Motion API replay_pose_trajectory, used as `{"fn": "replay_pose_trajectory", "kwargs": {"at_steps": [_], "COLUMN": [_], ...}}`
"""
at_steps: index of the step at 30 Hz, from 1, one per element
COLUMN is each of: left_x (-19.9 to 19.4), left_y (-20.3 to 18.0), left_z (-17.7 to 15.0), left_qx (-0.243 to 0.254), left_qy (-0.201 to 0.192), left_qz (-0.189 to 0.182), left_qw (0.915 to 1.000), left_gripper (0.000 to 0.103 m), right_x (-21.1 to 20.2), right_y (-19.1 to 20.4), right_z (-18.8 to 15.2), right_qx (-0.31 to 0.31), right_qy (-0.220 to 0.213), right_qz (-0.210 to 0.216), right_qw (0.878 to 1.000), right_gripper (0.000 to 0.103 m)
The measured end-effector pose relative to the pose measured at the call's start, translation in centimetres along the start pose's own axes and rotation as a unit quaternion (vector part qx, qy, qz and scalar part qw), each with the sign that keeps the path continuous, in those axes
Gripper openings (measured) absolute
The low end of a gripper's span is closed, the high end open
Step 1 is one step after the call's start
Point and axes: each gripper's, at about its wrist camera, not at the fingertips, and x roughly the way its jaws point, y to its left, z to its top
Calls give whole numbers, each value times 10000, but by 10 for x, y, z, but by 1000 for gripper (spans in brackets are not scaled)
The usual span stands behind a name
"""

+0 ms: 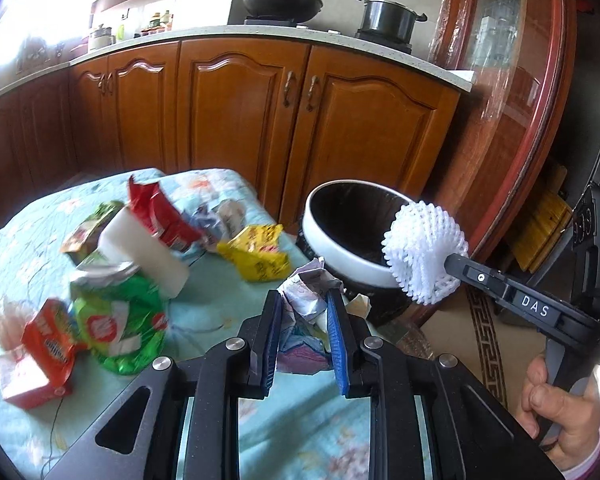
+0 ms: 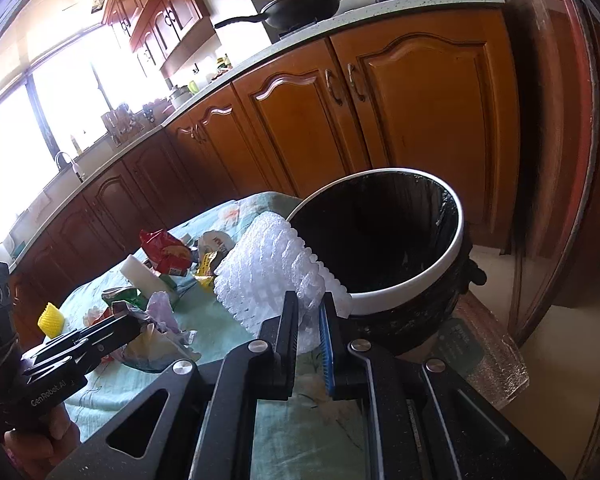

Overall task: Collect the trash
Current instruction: 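Carry both items over the bin and open both tools to drop them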

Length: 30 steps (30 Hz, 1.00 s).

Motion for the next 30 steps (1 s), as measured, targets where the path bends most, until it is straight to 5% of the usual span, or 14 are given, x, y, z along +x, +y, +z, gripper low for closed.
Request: {"fn": "replay_pose_trajectory", "kwargs": {"at_steps": [24, 27, 30], "left_x": [162, 181, 190], "left_y": [-46, -47, -48], "left_z": [91, 96, 98], "left_qx": [75, 86, 50], "left_qy": [323, 477, 553], "left_qz": [-279, -272, -216], "left_qw": [9991, 9985, 9982], "left_gripper": [24, 29, 48], "right_x": [43, 53, 60], "right_y": [-58, -62, -66], "right_z": [63, 66, 67], "right_qx": [-82, -94, -57], "right_qy": [99, 206, 272], "right_qz": [-704, -775, -806], "right_qw": [9974, 9967, 9964], "right_gripper": [13, 18, 45]}}
